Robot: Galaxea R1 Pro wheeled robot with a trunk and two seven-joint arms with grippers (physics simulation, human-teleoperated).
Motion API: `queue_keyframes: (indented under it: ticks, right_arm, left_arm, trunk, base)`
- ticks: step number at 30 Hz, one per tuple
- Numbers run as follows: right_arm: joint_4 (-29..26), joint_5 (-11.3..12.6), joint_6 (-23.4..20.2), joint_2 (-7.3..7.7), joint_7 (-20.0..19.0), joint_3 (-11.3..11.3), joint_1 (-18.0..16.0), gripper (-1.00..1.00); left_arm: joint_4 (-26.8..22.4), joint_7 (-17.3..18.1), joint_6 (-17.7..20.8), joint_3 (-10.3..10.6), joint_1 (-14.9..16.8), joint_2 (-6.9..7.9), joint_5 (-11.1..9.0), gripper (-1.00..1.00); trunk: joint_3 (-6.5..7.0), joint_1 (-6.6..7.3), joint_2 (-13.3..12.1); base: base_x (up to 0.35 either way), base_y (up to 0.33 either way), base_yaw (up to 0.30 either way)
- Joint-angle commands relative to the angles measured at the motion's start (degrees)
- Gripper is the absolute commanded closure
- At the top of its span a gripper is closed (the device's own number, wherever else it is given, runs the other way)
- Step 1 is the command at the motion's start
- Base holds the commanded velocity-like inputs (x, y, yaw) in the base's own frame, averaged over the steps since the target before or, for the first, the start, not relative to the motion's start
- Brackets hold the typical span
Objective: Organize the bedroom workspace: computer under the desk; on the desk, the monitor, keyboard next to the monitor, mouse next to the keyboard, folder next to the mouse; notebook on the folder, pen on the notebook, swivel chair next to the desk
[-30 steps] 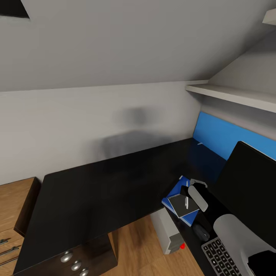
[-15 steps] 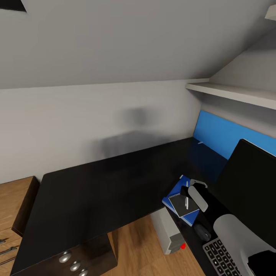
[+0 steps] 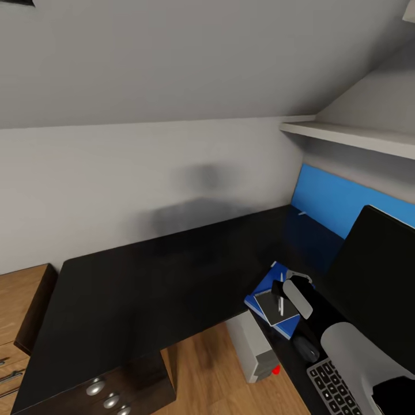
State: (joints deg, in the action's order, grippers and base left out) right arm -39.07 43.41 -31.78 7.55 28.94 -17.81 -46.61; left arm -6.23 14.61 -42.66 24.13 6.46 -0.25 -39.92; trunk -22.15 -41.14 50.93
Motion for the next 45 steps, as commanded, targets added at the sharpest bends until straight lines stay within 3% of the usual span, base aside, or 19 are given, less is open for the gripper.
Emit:
queue_keyframes:
  ticks: [1,13,28,45]
  right_arm:
    - [0.00,0.61,-0.04,0.07,0.50,-0.38,-0.06,1.00]
    - [0.33,0.54,-0.04,0.08,0.50,-0.38,-0.06,1.00]
    - [0.31,0.45,-0.04,0.06,0.50,-0.38,-0.06,1.00]
    - [0.34,0.45,-0.04,0.07,0.51,-0.38,-0.06,1.00]
  left_arm:
    - [0.08,0.42,-0.15,0.21,0.05,-0.01,-0.61,-1.00]
    - [0.08,0.48,-0.25,0.15,0.06,-0.01,-0.56,-1.00]
    - [0.08,0.51,-0.41,0.12,0.05,-0.01,-0.51,-1.00]
    - [0.08,0.54,-0.41,0.12,0.08,-0.01,-0.51,-1.00]
  trunk:
    - [-0.25,-0.23,0.47]
    - [-0.25,-0.23,0.47]
    - [-2.95,-3.53,6.48]
    - [-2.95,-3.53,6.48]
  base:
    - [0.000,0.000,0.000]
    - [0.000,0.000,0.000]
    - [0.000,0.000,0.000]
    - [0.000,0.000,0.000]
